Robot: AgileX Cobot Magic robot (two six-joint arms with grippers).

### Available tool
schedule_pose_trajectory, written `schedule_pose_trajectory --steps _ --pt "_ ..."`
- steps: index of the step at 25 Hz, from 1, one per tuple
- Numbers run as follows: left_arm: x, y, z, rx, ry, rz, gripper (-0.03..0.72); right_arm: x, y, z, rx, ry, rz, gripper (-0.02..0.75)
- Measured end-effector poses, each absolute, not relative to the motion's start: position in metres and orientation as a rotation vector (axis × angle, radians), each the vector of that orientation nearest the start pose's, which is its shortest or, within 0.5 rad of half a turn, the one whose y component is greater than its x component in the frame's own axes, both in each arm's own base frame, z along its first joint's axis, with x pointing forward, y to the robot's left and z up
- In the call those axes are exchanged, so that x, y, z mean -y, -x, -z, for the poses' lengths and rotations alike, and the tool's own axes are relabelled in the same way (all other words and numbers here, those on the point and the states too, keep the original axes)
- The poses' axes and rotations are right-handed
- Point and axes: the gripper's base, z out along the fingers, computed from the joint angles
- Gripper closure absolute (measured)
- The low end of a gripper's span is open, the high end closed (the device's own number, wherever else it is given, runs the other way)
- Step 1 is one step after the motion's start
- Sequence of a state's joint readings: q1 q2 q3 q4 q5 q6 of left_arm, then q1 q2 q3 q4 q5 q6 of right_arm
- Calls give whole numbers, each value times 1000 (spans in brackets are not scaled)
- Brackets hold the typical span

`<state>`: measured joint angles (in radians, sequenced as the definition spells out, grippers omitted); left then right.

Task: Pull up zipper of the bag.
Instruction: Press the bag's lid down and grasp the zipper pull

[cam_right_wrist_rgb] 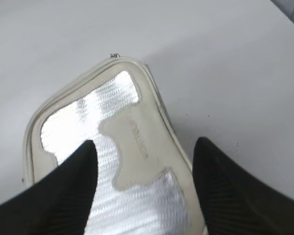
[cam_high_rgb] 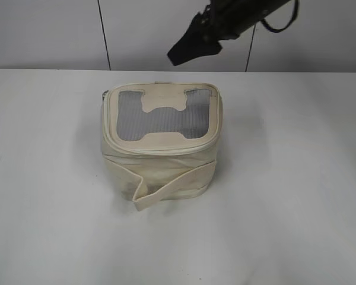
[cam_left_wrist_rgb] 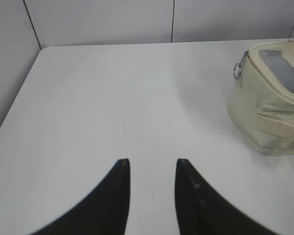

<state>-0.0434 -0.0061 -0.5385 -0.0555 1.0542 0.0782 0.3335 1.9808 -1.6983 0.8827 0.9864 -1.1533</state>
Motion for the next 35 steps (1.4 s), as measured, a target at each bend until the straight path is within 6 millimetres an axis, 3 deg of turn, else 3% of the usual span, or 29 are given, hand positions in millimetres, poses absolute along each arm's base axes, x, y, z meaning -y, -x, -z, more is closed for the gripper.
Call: schedule_pose_trajectory --steps 4,7,16,19,21,25,29,35 --pt "4 11 -288 -1988 -125 43 441 -245 -420 -257 -2002 1392 -797 256" --pt "4 11 -288 -1988 -125 40 441 -268 -429 -243 -1998 1425 -824 256" --pt "3 10 -289 -1989 -124 36 441 -295 -435 -210 -2033 1452 -873 267" --pt "4 1 -290 -2033 -125 37 458 -300 -432 -203 -2041 1476 -865 348" --pt "5 -10 -296 -2057 -124 57 485 -302 -430 -203 -2038 1482 -868 460" --pt "17 -50 -306 -2070 -168 184 511 -303 -430 -202 -2045 1483 -873 668" --pt "36 -106 -313 -2067 -279 360 514 -303 -430 -202 -2047 1483 -874 679" --pt "56 -210 -304 -2137 -515 584 494 -303 -430 -202 -2058 1473 -880 683"
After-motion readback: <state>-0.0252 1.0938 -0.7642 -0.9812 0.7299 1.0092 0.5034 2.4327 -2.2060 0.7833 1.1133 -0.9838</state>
